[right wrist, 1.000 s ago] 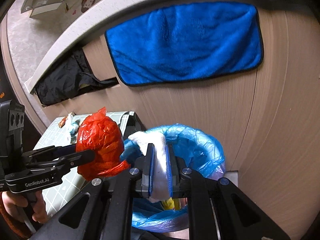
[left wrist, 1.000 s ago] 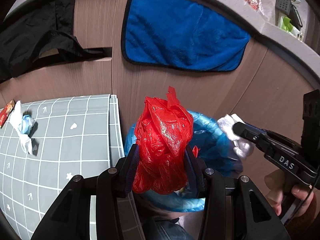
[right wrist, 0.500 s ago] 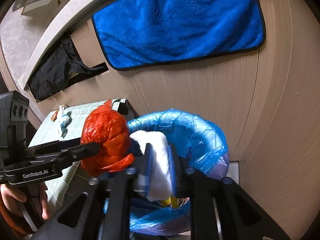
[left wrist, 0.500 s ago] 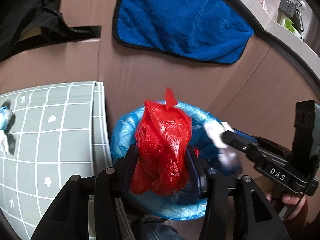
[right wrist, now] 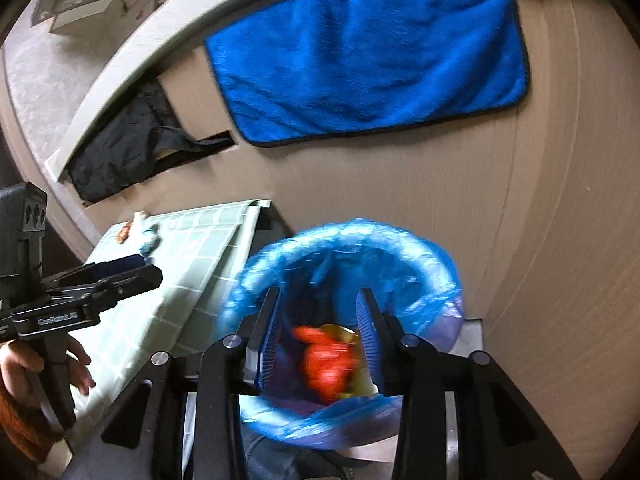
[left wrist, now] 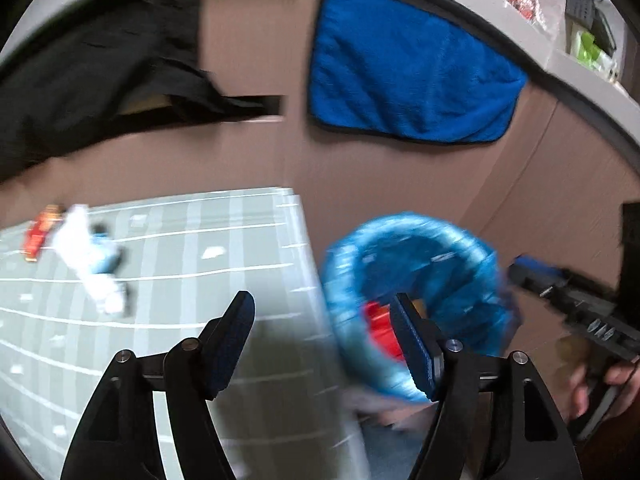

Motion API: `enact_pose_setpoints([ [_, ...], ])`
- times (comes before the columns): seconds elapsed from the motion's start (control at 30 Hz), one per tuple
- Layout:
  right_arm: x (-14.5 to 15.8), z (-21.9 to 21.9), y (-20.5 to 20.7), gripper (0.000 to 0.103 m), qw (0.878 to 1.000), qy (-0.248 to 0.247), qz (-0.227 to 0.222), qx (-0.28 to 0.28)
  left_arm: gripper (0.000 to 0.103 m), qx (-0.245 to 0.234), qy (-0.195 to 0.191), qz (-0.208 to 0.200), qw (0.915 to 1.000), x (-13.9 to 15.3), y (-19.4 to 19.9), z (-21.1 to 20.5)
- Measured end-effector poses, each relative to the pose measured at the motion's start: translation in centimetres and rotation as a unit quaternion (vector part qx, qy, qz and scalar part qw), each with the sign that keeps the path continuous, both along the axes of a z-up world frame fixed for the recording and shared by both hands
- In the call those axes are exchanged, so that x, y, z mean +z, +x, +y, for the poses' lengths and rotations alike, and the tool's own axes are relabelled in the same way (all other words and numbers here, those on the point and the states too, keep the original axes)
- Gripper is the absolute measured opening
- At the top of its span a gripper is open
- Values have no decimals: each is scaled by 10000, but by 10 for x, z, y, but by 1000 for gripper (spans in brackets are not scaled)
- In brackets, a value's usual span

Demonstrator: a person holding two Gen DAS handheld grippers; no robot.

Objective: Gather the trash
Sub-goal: 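Open both grippers over the bin to drop the red bag and tissue, then move both grippers back over the table toward the red snack wrapper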

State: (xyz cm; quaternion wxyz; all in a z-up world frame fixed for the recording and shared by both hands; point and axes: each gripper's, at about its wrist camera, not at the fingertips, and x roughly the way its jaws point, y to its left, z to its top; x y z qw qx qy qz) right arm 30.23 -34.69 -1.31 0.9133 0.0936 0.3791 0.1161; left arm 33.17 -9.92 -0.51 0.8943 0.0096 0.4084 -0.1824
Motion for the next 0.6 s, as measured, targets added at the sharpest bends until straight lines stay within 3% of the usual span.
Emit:
enact_pose_setpoints([
  [0.1,11,18,-10,36,9996,-6,-151,220,70,219,168,-87,9996,5,-13,36],
  [0.27,33,64,-20,36,9968,36,-389,700,75,873,76,-336,9956,19,-31,108],
  [0.43,49,118,-17,40,9912,146,-445,1236,76,1249,-264,-464,9907,24,-41,175],
  [0.6,47,186,9,42,9806,142,-226,1940,76,1477,-673,-478,9856,11,-36,230],
])
